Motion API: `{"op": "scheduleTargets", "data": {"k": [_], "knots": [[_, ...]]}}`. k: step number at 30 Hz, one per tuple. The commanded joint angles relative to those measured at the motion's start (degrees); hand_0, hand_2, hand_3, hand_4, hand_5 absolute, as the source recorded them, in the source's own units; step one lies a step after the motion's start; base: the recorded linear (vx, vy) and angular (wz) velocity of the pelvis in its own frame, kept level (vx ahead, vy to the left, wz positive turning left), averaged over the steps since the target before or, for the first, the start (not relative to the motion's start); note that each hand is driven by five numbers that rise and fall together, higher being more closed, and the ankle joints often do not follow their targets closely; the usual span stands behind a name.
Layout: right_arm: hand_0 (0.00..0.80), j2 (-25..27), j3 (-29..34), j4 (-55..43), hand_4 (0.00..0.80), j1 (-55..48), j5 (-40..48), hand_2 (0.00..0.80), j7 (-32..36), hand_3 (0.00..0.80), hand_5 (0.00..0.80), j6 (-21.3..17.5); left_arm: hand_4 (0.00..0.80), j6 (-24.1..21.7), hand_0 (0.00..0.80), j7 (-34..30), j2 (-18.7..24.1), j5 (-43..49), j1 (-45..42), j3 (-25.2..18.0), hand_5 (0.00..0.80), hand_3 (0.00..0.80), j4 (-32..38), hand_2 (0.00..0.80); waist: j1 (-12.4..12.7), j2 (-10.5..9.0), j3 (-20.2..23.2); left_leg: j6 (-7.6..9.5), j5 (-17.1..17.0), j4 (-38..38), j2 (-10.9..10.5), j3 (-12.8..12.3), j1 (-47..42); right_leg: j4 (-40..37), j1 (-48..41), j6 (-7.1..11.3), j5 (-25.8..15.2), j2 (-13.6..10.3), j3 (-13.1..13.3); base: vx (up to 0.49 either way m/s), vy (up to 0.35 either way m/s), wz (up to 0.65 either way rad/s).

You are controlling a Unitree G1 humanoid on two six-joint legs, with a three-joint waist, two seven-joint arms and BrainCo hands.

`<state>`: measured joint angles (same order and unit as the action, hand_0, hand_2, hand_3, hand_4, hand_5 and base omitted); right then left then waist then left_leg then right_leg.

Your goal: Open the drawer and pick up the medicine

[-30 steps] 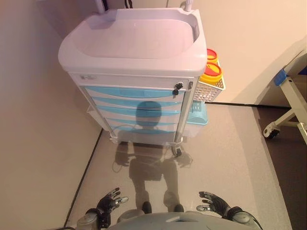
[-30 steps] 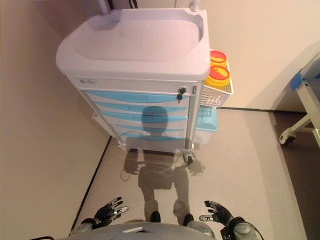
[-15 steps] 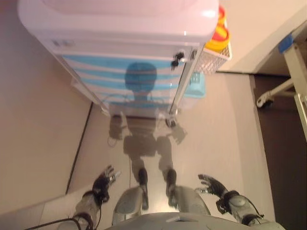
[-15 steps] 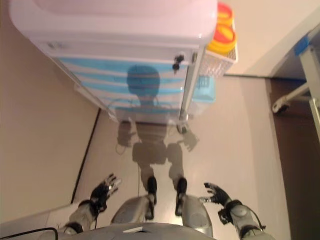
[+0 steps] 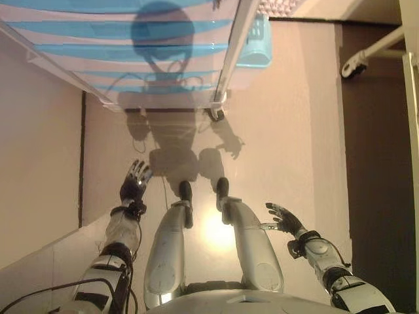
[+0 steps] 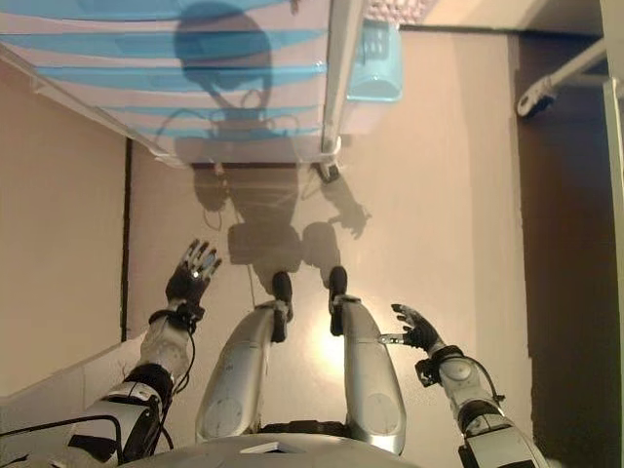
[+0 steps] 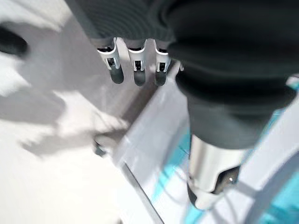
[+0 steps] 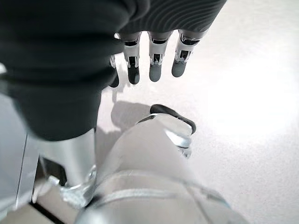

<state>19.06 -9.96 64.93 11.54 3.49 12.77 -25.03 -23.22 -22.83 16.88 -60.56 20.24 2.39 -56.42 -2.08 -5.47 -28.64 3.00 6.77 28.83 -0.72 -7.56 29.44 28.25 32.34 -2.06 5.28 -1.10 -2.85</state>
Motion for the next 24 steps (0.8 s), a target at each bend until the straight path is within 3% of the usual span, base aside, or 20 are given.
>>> {"op": "scheduleTargets", "data": {"k": [1, 8, 13, 19, 24], "knots": [[0.0, 1.5, -4.4, -4.1, 0.0, -5.5, 1.9, 0.0, -1.2, 0.0, 0.0, 0.6, 0.0, -3.4, 0.0, -4.2, 1.9, -9.5, -0.2, -1.3, 0.0, 0.0, 6.1, 0.0, -1.3, -0.2, 3.1, 2.39, 6.7, 3.8, -2.2, 0.1, 2.8, -0.2, 2.2, 3.64, 0.6, 1.8, -0.1, 0.078, 0.055, -0.22], [0.0, 2.4, -5.7, -8.1, 0.0, -8.2, 4.2, 0.0, -1.8, 0.0, 0.0, 2.2, 0.0, -2.2, 0.0, -7.0, 7.5, -21.2, 9.7, -3.8, 0.0, 0.0, 9.5, 0.0, -4.1, -1.23, 2.8, 2.39, 8.8, 9.4, -1.4, -0.7, 7.7, 0.6, 5.7, 3.59, -1.0, 2.8, 2.7, 0.008, 0.036, -0.22], [0.0, 3.0, -7.7, -9.3, 0.0, -9.2, 5.5, 0.0, -2.4, 0.0, 0.0, 2.5, 0.0, -0.9, 0.0, -5.0, 12.2, -30.3, 20.4, -4.9, 0.0, 0.0, 8.9, 0.0, -6.2, -1.93, 3.0, 2.09, 10.0, 13.3, -0.6, -1.1, 10.5, 1.3, 7.4, 3.31, -1.6, 3.4, 4.2, 0.035, 0.0, -0.12], [0.0, 4.1, -10.2, -10.0, 0.0, -8.8, 6.2, 0.0, -3.7, 0.0, 0.0, 3.3, 0.0, -3.1, 0.0, -2.6, 16.3, -36.3, 30.5, -2.8, 0.0, 0.0, 7.9, 0.0, -7.5, -2.25, 2.6, 1.3, 10.2, 16.7, 0.2, -0.9, 14.3, 2.9, 10.1, 2.6, -1.9, 3.8, 4.7, 0.003, 0.003, -0.07], [0.0, 5.1, -11.1, -11.2, 0.0, -8.8, 8.5, 0.0, -3.4, 0.0, 0.0, 4.5, 0.0, -5.9, 0.0, 0.1, 18.8, -34.1, 36.0, 0.6, 0.0, 0.0, 9.5, 0.0, -7.6, -2.48, 1.8, 0.93, 9.9, 17.8, 0.0, -0.3, 16.1, 3.5, 11.5, 2.24, -2.1, 4.0, 4.7, -0.004, -0.006, 0.02]]}}
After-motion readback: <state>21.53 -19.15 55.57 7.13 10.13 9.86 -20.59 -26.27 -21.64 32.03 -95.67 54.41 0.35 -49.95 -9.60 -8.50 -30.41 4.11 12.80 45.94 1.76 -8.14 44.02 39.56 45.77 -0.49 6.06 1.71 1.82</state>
